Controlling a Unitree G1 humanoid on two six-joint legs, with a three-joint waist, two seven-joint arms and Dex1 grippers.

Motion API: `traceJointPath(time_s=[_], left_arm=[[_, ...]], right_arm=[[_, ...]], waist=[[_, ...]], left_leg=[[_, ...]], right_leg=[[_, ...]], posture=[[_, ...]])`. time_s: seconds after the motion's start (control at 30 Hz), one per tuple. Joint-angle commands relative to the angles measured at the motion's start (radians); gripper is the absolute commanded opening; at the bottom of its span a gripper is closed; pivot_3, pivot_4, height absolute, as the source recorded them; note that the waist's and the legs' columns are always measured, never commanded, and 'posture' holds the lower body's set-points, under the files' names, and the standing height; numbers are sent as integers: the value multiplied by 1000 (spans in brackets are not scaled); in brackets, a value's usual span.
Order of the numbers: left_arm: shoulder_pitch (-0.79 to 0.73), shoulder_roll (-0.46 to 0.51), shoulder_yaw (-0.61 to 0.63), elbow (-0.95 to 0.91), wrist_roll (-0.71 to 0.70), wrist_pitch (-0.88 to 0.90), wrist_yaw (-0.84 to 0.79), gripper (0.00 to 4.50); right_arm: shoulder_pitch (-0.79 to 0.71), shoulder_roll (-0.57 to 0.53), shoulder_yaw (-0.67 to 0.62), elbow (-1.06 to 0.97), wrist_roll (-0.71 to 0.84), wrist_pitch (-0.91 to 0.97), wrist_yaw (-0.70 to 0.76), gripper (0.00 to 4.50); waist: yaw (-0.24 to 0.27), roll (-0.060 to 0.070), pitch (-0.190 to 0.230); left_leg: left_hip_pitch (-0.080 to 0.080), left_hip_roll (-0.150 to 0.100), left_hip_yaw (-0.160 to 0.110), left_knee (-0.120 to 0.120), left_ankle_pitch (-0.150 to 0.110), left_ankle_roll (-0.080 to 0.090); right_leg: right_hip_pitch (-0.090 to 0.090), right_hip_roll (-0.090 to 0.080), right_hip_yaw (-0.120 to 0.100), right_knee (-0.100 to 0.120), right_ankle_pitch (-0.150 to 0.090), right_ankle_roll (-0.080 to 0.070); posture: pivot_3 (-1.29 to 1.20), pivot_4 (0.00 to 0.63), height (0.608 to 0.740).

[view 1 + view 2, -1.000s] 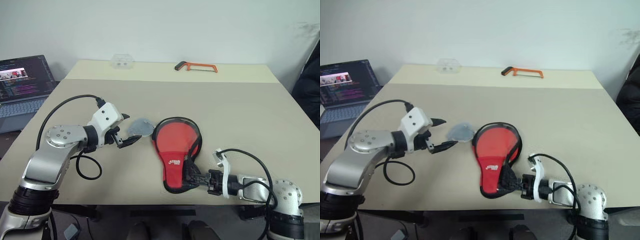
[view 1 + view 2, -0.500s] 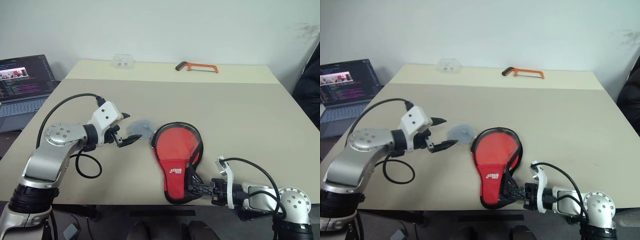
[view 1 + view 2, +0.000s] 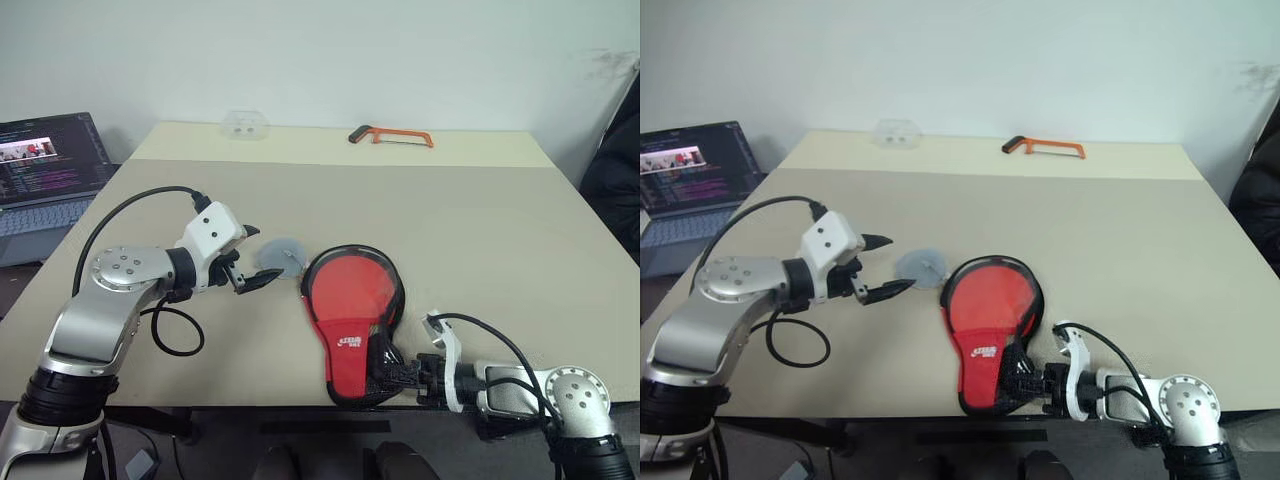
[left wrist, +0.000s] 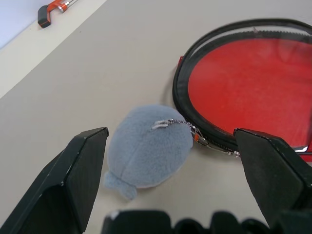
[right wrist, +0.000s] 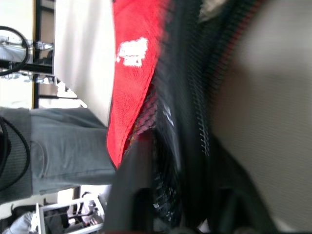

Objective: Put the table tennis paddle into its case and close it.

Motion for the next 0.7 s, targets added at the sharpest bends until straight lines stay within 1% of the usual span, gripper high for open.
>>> traceJointPath(time_s=[0.03, 0.07, 0.1, 0.13, 0.17, 0.23, 0.3, 0.37, 0.4, 0.47, 0.53, 0.6, 0.63, 0.67, 0.7], left_arm=[[-36, -5, 6, 9, 10, -26, 12, 4500], [-41, -8, 3, 15, 12, -30, 14, 4500], [-46, -12, 0, 22, 15, -34, 15, 4500], [-50, -16, -3, 27, 17, -39, 17, 4500], [-54, -19, -4, 32, 18, -43, 18, 4500], [-66, -25, -7, 48, 21, -52, 17, 4500], [-75, -32, -11, 64, 27, -63, 18, 4500], [-88, -40, -15, 82, 32, -76, 20, 4500], [-103, -46, -19, 96, 35, -76, 23, 4500], [-122, -54, -24, 117, 40, -77, 25, 4500], [-141, -64, -28, 136, 39, -83, 23, 4500], [-168, -77, -48, 167, 47, -97, 12, 4500], [-178, -80, -58, 179, 52, -104, 6, 4500], [-197, -89, -71, 201, 53, -102, -2, 4500], [-211, -95, -79, 218, 52, -101, -7, 4500]], right_arm=[[-16, -58, -9, 0, -29, -17, 9, 2555], [-22, -78, -12, -2, -32, -14, 24, 2872], [-32, -116, -11, -19, -54, 0, 68, 3225], [-39, -159, -8, -43, -82, 10, 124, 3486], [-46, -213, -4, -73, -118, 16, 196, 3844], [-53, -398, 26, -157, -279, -48, 441, 4476], [-50, -557, 62, -170, -466, -187, 650, 4476], [-40, -665, 78, -141, -632, -357, 825, 4476], [-56, -694, 61, -129, -692, -448, 906, 4476], [-85, -706, 38, -110, -762, -557, 1005, 4476], [-149, -652, 31, -101, -796, -621, 1031, 4476], [-240, -526, 79, -116, -850, -684, 994, 4476], [-268, -478, 104, -123, -878, -701, 981, 4476], [-294, -396, 153, -119, -931, -732, 952, 4476], [-307, -342, 184, -113, -970, -752, 936, 4476]], waist=[[2, 0, 0], [3, 0, 0], [4, 0, 0], [5, 0, 0], [11, 1, 0], [26, 3, 2], [36, 3, 2], [39, 3, 2], [41, 3, 2], [43, 3, 2], [37, 3, 2], [30, 3, 2], [26, 3, 2], [27, 3, 3], [28, 3, 3]], left_leg=[[0, 0, 0, 0, 0, 1], [0, 0, 0, 0, 1, 1], [0, -1, 0, 1, 1, 1], [0, -1, 0, 1, 1, 1], [0, -2, 1, 2, 1, 1], [-1, -2, 2, 3, 1, 1], [-2, -3, 2, 3, 1, 1], [-3, -3, 2, 3, 1, 1], [-4, -2, 2, 3, 1, 1], [-4, -2, 2, 2, 0, 1], [-5, -1, 2, 2, 0, 1], [-6, -1, 1, 2, 0, 1], [-5, -1, 1, 2, 0, 1], [-5, -1, 1, 2, 0, 1], [-6, -1, 0, 2, 0, 1]], right_leg=[[0, 0, 0, 0, 0, 0], [0, 0, 0, 1, 0, 1], [1, -1, 0, 1, 1, 1], [1, -1, 0, 0, 1, 1], [1, -2, 0, 0, 1, 1], [1, -3, 0, -2, 1, 3], [1, -4, 0, -7, 2, 4], [1, -4, 0, -10, 3, 5], [1, -4, -1, -11, 3, 5], [1, -3, -1, -12, 3, 5], [0, -2, -1, -12, 3, 5], [0, -2, 0, -12, 3, 5], [0, -1, -1, -12, 3, 5], [0, -1, -1, -11, 3, 4], [0, -1, -1, -11, 4, 4]], posture=[[0, 150, 740], [0, 150, 740], [0, 150, 740], [0, 150, 740], [0, 150, 740], [0, 150, 740], [0, 150, 740], [0, 150, 740], [0, 150, 740], [0, 150, 740], [0, 150, 740], [0, 150, 740], [0, 150, 740], [0, 150, 740], [0, 150, 740]])
